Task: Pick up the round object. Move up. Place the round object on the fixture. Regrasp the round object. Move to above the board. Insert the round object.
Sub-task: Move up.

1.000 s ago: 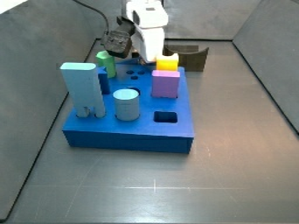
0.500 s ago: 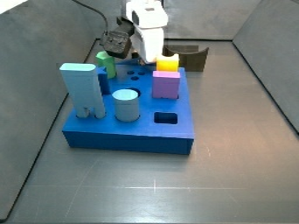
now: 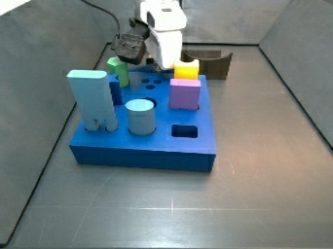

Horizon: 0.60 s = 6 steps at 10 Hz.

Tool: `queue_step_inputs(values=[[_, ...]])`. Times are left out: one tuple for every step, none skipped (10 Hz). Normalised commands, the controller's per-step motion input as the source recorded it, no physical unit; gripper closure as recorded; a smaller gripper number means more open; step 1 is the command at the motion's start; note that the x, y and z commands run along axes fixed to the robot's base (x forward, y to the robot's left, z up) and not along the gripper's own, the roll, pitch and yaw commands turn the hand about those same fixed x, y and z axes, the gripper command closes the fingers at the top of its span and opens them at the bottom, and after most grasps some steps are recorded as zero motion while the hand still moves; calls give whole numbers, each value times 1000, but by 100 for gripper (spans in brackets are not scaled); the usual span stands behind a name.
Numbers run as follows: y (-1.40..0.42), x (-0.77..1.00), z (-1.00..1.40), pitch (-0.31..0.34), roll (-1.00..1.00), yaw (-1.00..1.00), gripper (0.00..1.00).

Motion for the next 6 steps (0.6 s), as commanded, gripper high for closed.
queue_step_inputs(values=[[55,-33,1000,13,7,-35,100],[52,-69,903,22,5,-47,100],[35,-54,777,19,2,-48,100],[24,-34,584,22,-2,-44,100],[21,-28,480,25,-4,-42,100],[16,-25,211,27,-8,-41,100]])
